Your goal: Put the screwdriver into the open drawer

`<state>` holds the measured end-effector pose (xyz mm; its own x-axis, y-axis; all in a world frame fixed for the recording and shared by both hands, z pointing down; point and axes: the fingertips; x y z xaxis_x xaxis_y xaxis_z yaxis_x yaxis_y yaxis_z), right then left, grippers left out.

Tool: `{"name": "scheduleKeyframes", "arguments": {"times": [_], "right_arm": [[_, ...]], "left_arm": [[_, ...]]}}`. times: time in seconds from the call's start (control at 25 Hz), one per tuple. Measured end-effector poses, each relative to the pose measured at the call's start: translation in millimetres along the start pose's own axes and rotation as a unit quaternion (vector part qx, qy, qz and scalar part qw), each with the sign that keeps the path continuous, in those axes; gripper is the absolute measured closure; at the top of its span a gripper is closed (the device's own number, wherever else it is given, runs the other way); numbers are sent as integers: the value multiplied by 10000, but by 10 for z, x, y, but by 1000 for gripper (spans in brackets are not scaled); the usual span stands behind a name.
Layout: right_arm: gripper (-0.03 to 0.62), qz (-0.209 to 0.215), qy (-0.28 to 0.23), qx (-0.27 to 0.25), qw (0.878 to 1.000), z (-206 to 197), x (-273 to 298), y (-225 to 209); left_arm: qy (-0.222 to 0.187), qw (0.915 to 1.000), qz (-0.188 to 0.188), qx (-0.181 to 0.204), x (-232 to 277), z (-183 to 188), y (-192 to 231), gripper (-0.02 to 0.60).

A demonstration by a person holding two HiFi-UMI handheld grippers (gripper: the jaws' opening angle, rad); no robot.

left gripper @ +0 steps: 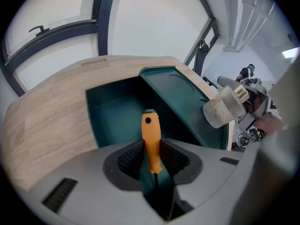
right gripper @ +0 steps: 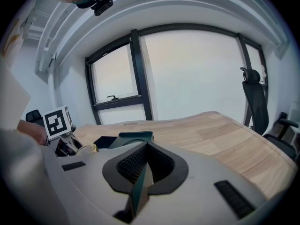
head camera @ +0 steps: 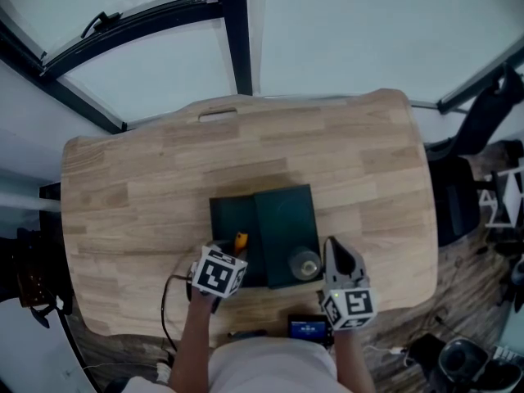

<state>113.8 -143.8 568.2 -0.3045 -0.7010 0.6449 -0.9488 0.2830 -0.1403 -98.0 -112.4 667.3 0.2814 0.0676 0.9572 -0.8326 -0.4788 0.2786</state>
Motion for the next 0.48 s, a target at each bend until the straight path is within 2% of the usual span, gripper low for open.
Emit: {"name": "scheduleKeyframes", "arguments": {"times": [0.2,0.4,0.48], "right_arm": [[597,-9,25,37,10000,5,22,-34],[598,-6,59,69,10000,-37,44,-75],[597,-6,100,81,9999,-64,49,-90]], "left_arm": [[223,9993,258,157,-40,33,51,477],[391,9985,283,241,1,27,21,477],[494,9984,180,214,80,-20,-42,477]]}}
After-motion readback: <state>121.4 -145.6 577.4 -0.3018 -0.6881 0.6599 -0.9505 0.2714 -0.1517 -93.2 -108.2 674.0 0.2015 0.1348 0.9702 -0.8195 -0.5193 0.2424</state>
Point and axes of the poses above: the fingertips, and each gripper's own axes: x forward along the fingers, y to its left, z out of its top, and after that the axes turned 13 degrees about y, right-handed
